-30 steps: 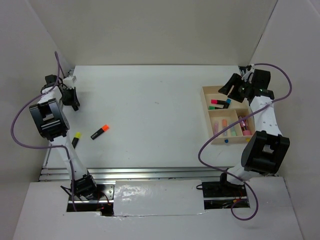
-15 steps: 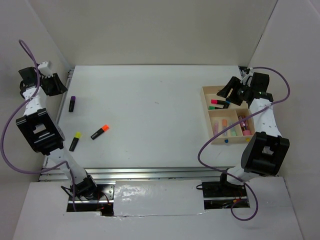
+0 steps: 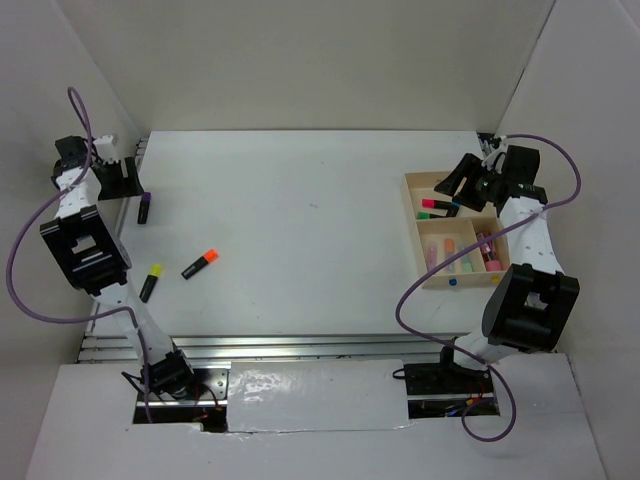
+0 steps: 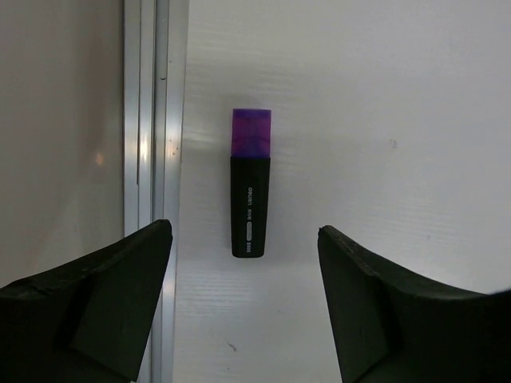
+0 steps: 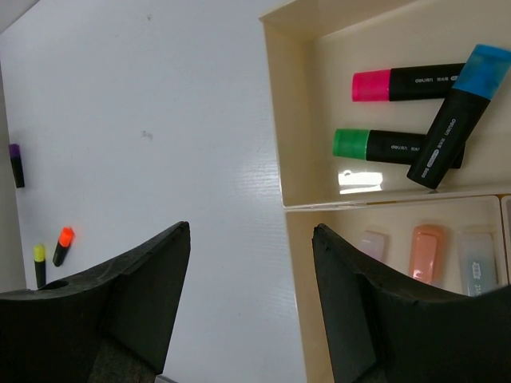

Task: Sort the stationery into containers
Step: Grab a piece of stationery with the left arm

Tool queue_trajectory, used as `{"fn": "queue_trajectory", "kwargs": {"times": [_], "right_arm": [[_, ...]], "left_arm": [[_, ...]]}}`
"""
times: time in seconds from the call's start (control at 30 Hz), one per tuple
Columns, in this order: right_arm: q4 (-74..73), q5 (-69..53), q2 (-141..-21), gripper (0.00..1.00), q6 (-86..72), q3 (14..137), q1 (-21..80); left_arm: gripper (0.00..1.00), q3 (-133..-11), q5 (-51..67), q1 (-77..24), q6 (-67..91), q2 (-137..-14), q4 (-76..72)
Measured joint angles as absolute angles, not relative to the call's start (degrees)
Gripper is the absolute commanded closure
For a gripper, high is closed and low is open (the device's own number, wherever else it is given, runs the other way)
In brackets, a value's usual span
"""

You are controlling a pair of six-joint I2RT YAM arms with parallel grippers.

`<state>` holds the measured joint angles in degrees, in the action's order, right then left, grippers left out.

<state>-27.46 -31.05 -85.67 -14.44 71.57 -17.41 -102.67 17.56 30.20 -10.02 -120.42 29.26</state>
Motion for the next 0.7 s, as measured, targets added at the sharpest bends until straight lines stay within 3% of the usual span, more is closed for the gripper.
{"fn": "queue_trajectory", "kwargs": {"times": [0.23,0.7], "right_arm": [[-27.5,-31.1,-85.7,0.30,-14.5,71.5,-17.4],[-27.3,-31.1,-85.6,0.29,-14.0,70.5,-17.4]], "left_arm": [[0.21,-104.9,15.0,29.6,-12.1,-125.0,31.1],[0.44,-108.3,13.3,27.5,-12.0,-132.0,32.9]]}}
